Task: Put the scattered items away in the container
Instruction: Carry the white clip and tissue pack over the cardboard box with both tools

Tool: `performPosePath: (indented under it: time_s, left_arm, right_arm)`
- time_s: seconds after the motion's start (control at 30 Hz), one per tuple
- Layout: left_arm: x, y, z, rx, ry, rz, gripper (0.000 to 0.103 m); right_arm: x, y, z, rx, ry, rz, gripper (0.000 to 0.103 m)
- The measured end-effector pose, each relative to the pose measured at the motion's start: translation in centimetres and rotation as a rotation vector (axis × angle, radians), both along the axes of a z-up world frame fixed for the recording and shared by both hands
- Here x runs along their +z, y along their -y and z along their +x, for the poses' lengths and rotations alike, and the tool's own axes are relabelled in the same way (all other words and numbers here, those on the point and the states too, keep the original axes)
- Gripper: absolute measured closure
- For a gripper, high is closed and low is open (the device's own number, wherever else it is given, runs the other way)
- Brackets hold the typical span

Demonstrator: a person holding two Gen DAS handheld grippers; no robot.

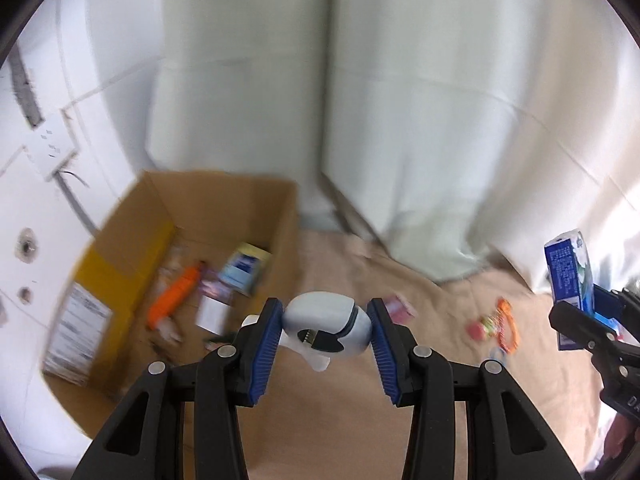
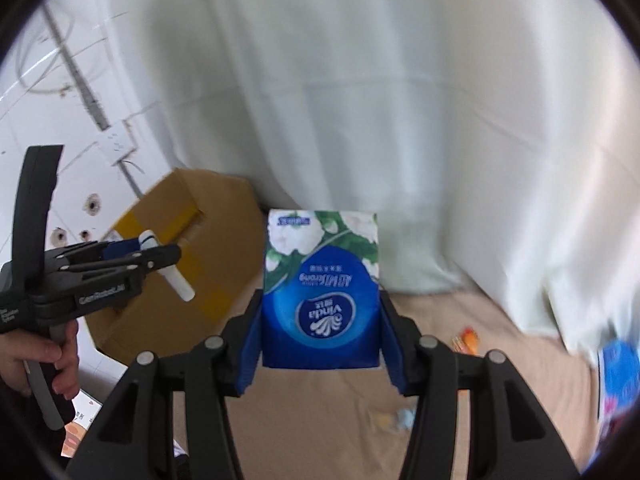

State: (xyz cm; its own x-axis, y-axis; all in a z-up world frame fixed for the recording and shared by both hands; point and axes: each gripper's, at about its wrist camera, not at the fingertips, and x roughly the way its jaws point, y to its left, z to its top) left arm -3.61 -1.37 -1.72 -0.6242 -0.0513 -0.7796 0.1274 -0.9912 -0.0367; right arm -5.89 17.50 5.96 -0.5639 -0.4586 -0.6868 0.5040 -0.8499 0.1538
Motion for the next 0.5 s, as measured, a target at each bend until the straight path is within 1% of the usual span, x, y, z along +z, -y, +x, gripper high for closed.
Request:
performPosePath:
  time_s: [0.07, 0.17, 0.23, 0.27, 0.3, 0.33, 0.37, 0.5]
  left_arm:
    - [1.0, 1.9, 0.0, 0.029, -0.011, 0.009, 0.058]
    - [2.5, 5.1, 0.2, 0.08, -0.042, -0.016, 0.058]
    - [3.0, 7.7, 0.1, 0.115, -0.049, -0.015, 0.058]
    - [3.2, 8.8, 0.1, 0.134, -0.055, -0.026, 0.058]
    - [3.3, 10.0, -0.1, 0.156, -0.059, -0.055, 0.058]
    - [3.4, 11.1, -0.3, 0.172, -0.061, -0.082, 0.058]
    - [3.3, 12.3, -0.4, 0.185, -0.062, -0.087, 0.058]
    - [1.9, 16.4, -0.7, 0.237, -0.036, -0.062, 0.058]
  right_arm:
    - [0.6, 2.0, -0.4, 0.038, -0.019, -0.004, 0.047]
    - [2.0, 6.0, -1.2, 0.107, -0.052, -0.012, 0.047]
    - [2.7, 9.0, -1.8, 0.16, -0.058, -0.023, 0.047]
    - [3.0, 10.7, -2.0, 0.193, -0.06, -0.025, 0.047]
    - [3.2, 12.1, -2.0, 0.22, -0.065, -0.023, 0.047]
    - [3.2, 13.5, -2.1, 0.242, -0.07, -0.02, 0.047]
    - [3.3, 14.9, -2.2, 0.263, -0.07, -0.014, 0.047]
    - [2.4, 20.0, -2.7, 0.324, -0.052, 0.009, 0.047]
